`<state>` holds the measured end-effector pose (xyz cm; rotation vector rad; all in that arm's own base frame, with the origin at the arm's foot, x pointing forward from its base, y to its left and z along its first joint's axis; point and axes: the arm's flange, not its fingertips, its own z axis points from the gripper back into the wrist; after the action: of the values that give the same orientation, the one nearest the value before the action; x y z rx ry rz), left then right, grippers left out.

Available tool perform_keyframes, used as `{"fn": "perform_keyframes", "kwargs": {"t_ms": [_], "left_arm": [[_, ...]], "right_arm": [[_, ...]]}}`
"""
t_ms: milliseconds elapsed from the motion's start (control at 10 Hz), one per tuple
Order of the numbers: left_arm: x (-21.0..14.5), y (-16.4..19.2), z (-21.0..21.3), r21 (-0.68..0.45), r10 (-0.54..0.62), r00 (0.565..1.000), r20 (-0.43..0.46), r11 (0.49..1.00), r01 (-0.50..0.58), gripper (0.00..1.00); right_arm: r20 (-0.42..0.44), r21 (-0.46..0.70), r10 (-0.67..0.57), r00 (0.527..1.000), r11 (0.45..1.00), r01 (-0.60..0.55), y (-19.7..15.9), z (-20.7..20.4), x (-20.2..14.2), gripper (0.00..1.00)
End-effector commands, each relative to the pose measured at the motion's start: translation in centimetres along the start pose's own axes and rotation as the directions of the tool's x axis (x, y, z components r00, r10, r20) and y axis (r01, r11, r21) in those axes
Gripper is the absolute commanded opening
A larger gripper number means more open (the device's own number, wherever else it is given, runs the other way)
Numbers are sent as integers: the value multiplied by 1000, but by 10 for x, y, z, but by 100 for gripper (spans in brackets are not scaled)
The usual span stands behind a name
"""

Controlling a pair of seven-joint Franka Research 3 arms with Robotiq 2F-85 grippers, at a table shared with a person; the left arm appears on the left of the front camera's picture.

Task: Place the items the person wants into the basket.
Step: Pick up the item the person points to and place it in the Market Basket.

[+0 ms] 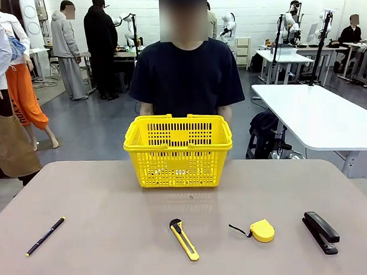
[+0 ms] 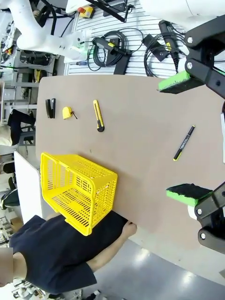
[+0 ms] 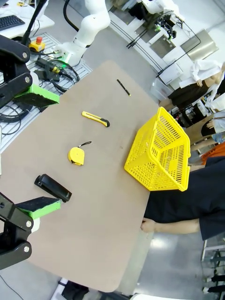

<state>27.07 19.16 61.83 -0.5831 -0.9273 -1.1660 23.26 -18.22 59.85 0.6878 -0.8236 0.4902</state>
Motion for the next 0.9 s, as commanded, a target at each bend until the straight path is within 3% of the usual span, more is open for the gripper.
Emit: {"fn": "perform_keyframes", "kwargs": {"t_ms": [0, 800], "left_arm": [[-4, 1, 3, -12, -21, 999, 26, 1000, 22, 100], [-4, 1, 3, -12, -21, 999, 26, 1000, 22, 100]], "right_arm": [[17, 20, 13, 1000, 1000, -13, -1, -1, 1, 100], [17, 20, 13, 1000, 1000, -13, -1, -1, 1, 100]]}}
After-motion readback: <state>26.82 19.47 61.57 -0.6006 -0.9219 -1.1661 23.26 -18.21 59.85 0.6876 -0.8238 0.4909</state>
